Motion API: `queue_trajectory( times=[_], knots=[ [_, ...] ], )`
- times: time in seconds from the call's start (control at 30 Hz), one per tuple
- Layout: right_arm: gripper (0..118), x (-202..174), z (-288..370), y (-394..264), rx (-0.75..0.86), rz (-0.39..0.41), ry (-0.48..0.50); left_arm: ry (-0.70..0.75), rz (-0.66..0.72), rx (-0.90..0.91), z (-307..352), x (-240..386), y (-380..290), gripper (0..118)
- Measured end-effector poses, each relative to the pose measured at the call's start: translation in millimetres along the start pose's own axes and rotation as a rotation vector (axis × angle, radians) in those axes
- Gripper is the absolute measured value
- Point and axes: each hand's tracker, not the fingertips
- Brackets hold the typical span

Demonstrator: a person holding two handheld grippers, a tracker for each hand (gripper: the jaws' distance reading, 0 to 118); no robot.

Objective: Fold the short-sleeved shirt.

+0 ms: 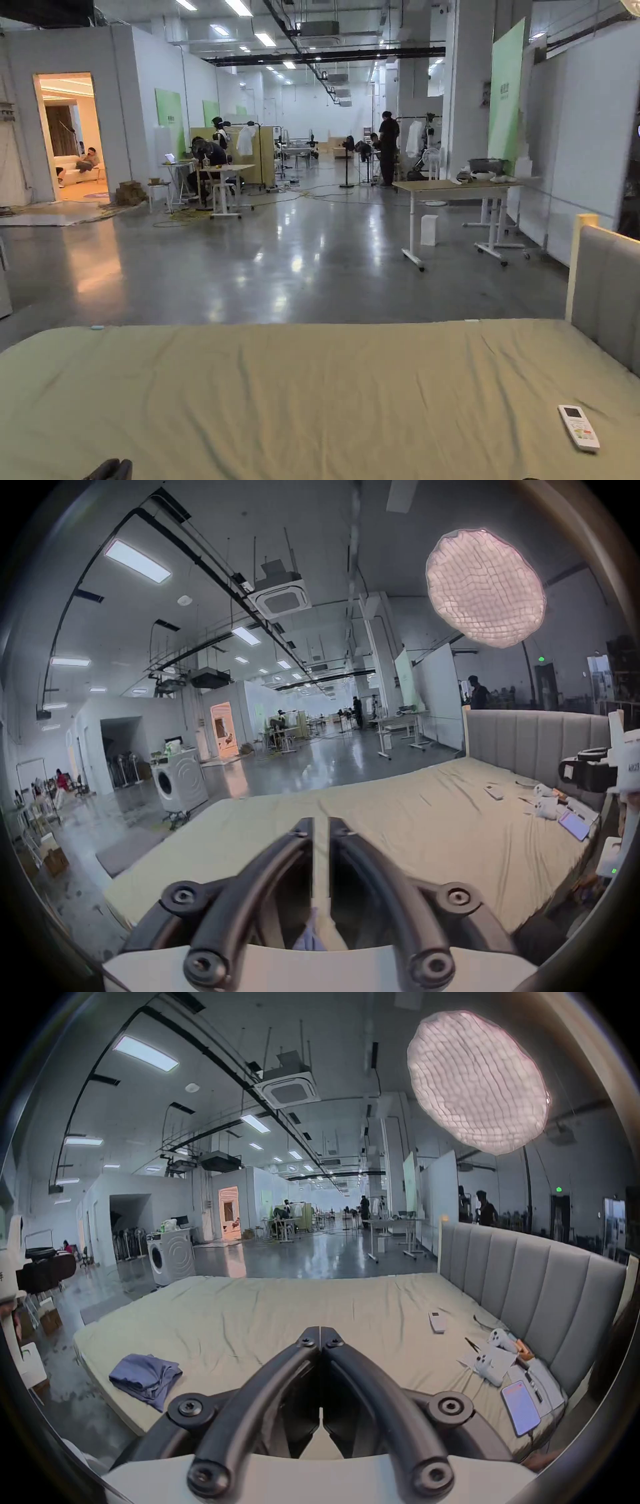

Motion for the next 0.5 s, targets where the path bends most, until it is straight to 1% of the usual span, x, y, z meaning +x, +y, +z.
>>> queue_trajectory(
  times=[0.07, 0.1, 0.13, 0.2, 0.3, 0.37, 0.4, 0.5],
  knots=[
    [0, -2.2, 6.8, -2.7, 0.000, 0.013, 0.001, -0.019, 0.094, 0.019, 7.8, -2.6, -7.1, 4],
    [0, -2.9, 11.2, -4.9, 0.006, 0.019, 0.003, -0.039, 0.115, 0.020, 9.3, -5.3, -10.5, 4],
    [0, -3.2, 15.1, -7.3, 0.017, 0.020, 0.008, -0.031, 0.119, 0.013, 8.6, -6.2, -13.0, 4],
    [0, -2.0, 23.3, -12.5, 0.077, 0.027, 0.038, 0.002, 0.090, 0.057, 17.0, -2.7, -14.0, 4],
    [0, -1.6, 29.4, -16.9, 0.095, 0.014, 0.018, -0.065, 0.136, 0.057, 16.5, -1.7, -11.1, 4],
    [0, -1.1, 29.1, -15.6, 0.093, 0.004, 0.018, -0.077, 0.129, 0.041, 15.4, 2.2, -7.5, 4],
    [0, -1.4, 28.7, -15.9, 0.072, -0.014, 0.024, -0.076, 0.119, 0.036, 14.4, 5.0, -8.5, 4],
    [0, -5.4, 30.5, -13.5, 0.081, 0.008, 0.016, -0.102, 0.097, 0.018, 13.1, 9.3, -11.2, 4]
  ],
)
